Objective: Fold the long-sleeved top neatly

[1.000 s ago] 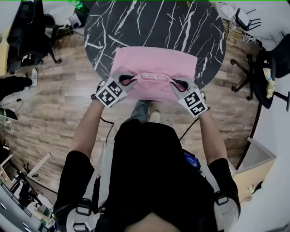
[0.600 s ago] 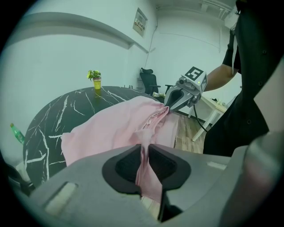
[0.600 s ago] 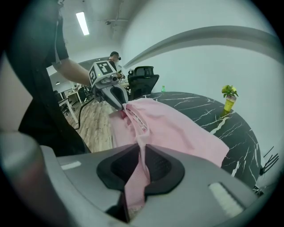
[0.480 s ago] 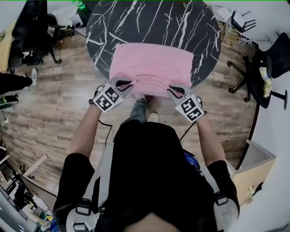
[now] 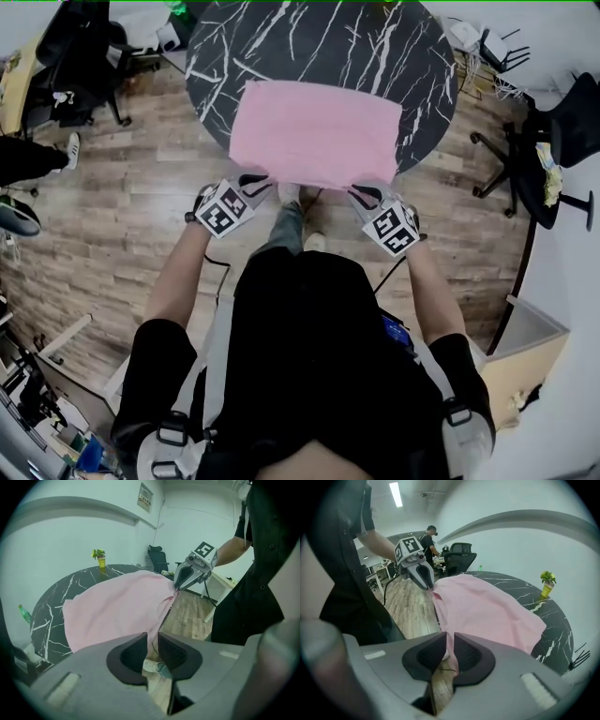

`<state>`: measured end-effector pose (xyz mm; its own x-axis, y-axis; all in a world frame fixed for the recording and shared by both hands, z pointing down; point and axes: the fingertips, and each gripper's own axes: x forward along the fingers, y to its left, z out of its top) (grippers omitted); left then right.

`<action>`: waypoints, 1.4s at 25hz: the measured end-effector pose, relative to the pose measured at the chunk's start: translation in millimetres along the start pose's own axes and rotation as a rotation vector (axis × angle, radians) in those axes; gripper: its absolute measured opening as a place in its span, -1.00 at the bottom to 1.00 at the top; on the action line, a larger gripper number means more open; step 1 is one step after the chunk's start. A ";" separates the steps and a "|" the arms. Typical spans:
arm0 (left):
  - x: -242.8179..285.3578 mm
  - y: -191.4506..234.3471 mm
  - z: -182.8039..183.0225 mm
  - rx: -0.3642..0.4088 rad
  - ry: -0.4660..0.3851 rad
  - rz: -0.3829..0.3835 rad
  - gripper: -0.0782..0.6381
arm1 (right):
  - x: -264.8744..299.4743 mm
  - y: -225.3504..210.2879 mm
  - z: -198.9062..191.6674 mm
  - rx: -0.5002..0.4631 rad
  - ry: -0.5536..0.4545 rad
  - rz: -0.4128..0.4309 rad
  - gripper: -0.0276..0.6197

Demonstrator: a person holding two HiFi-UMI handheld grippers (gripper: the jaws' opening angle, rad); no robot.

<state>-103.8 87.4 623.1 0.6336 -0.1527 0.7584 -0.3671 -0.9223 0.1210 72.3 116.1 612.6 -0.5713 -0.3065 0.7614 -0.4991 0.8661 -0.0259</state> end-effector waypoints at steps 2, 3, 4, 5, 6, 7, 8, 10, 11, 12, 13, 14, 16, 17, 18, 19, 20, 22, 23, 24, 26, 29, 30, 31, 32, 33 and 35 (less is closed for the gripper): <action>-1.6 -2.6 1.1 -0.006 -0.009 0.011 -0.57 | -2.3 1.3 -0.6 0.006 -0.006 -0.003 -0.74; -2.5 -3.7 2.6 -0.007 -0.013 0.015 -0.57 | -3.1 1.8 -0.3 0.007 -0.009 -0.004 -0.74; -3.5 -4.5 4.3 -0.007 -0.015 0.019 -0.57 | -3.6 2.1 0.4 0.006 -0.012 -0.005 -0.74; -4.3 -4.6 6.2 -0.005 -0.017 0.022 -0.57 | -4.1 2.0 2.3 0.002 -0.017 -0.006 -0.74; -4.9 -4.1 8.4 -0.003 -0.019 0.025 -0.57 | -4.8 1.0 5.2 -0.002 -0.024 -0.009 -0.74; -5.5 -2.8 11.2 0.001 -0.024 0.028 -0.57 | -5.9 -1.0 8.5 -0.004 -0.031 -0.014 -0.74; -5.9 -0.9 14.1 0.004 -0.030 0.031 -0.57 | -7.2 -3.9 11.9 -0.004 -0.038 -0.021 -0.74; -7.6 4.7 20.5 0.004 -0.042 0.041 -0.57 | -10.1 -11.9 19.0 0.002 -0.054 -0.041 -0.74; -9.4 8.9 25.3 0.003 -0.047 0.049 -0.57 | -11.5 -17.3 22.4 0.008 -0.062 -0.054 -0.74; -11.2 14.5 30.8 0.004 -0.053 0.060 -0.56 | -12.9 -23.9 26.0 0.016 -0.070 -0.071 -0.74; -12.6 21.3 36.2 0.004 -0.058 0.072 -0.55 | -14.1 -31.7 29.8 0.026 -0.078 -0.090 -0.73; -13.8 29.3 41.3 0.004 -0.062 0.085 -0.55 | -15.4 -40.8 33.8 0.038 -0.087 -0.112 -0.73; -16.3 48.5 51.4 -0.002 -0.075 0.119 -0.51 | -19.6 -62.8 43.9 0.073 -0.118 -0.168 -0.68; -18.5 59.0 57.3 -0.012 -0.090 0.140 -0.51 | -24.2 -75.2 50.0 0.099 -0.145 -0.205 -0.67; -21.7 69.5 64.4 -0.028 -0.112 0.164 -0.51 | -31.2 -88.3 56.2 0.134 -0.181 -0.246 -0.67; -26.1 79.7 72.8 -0.051 -0.141 0.186 -0.51 | -40.1 -101.7 62.6 0.178 -0.225 -0.288 -0.67; -31.9 90.0 82.2 -0.081 -0.176 0.206 -0.51 | -50.3 -114.7 69.5 0.232 -0.273 -0.325 -0.67; -47.3 109.2 102.8 -0.153 -0.259 0.231 -0.51 | -71.4 -137.8 85.5 0.344 -0.373 -0.381 -0.67; -56.4 117.7 113.2 -0.191 -0.305 0.239 -0.51 | -82.0 -147.4 93.6 0.387 -0.418 -0.404 -0.67; -66.3 125.4 123.1 -0.226 -0.352 0.248 -0.52 | -92.4 -155.1 101.2 0.417 -0.456 -0.424 -0.67; -87.2 138.0 141.9 -0.277 -0.446 0.271 -0.58 | -111.8 -166.1 115.1 0.441 -0.514 -0.458 -0.67; -116.5 148.9 166.0 -0.327 -0.566 0.307 -0.73 | -136.2 -175.2 134.0 0.421 -0.580 -0.503 -0.69; -123.5 149.4 172.6 -0.340 -0.597 0.314 -0.76 | -142.8 -176.5 139.1 0.413 -0.600 -0.511 -0.70; -128.7 148.4 178.3 -0.349 -0.623 0.320 -0.76 | -148.4 -177.1 143.5 0.407 -0.619 -0.516 -0.71; -132.5 146.0 183.2 -0.352 -0.641 0.326 -0.76 | -153.2 -176.9 147.2 0.402 -0.638 -0.518 -0.71; -135.3 142.2 187.0 -0.350 -0.652 0.334 -0.76 | -157.2 -175.4 149.9 0.397 -0.656 -0.518 -0.73; -139.0 131.5 193.2 -0.334 -0.662 0.356 -0.76 | -163.4 -169.9 152.6 0.387 -0.684 -0.511 -0.79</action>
<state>-108.5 -81.2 409.9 0.6728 -0.6906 0.2652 -0.7393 -0.6406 0.2076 151.1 -41.2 393.8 -0.4202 -0.8858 0.1968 -0.9074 0.4081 -0.1006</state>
